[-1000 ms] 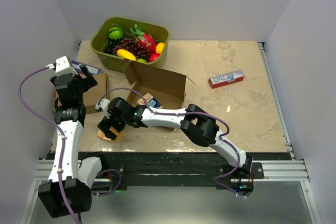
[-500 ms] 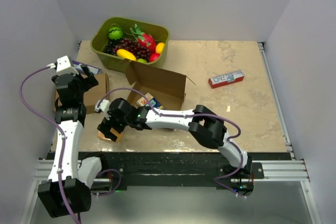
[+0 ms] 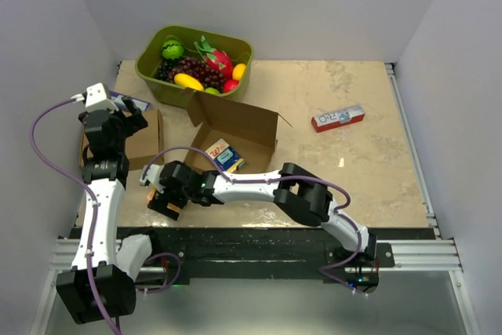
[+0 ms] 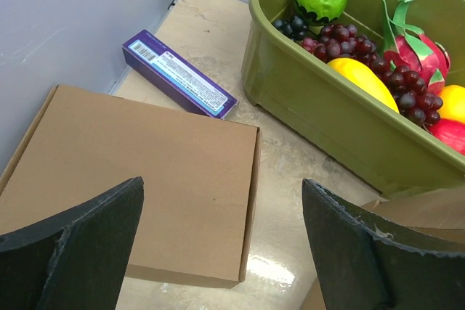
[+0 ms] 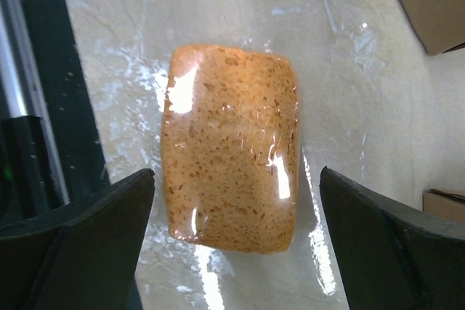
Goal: Fold the paper box
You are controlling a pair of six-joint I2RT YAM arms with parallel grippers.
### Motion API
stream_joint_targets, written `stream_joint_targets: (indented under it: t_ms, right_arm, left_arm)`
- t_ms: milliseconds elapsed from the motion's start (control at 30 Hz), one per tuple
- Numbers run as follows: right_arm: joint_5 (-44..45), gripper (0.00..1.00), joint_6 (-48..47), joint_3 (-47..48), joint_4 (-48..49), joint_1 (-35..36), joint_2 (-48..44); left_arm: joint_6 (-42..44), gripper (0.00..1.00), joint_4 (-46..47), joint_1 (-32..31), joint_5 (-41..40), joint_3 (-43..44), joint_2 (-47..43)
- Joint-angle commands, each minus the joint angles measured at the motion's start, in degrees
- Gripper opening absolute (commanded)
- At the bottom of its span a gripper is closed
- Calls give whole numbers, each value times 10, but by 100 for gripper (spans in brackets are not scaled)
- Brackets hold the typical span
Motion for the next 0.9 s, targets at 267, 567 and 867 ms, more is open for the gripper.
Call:
stream_joint_targets:
  t_ms: [267,567,867]
  right_arm:
    - [33,93,-15,-18,3,2,11]
    - [72,51,13,-131,18,-6,-183]
    - [157,45,60,-207,-100,-140,-310]
  left_arm:
    - [3,93,27,-3,5,1,2]
    - [7,93,28,-11,24,0,6]
    - [14,91,37,-33,62,-6,6]
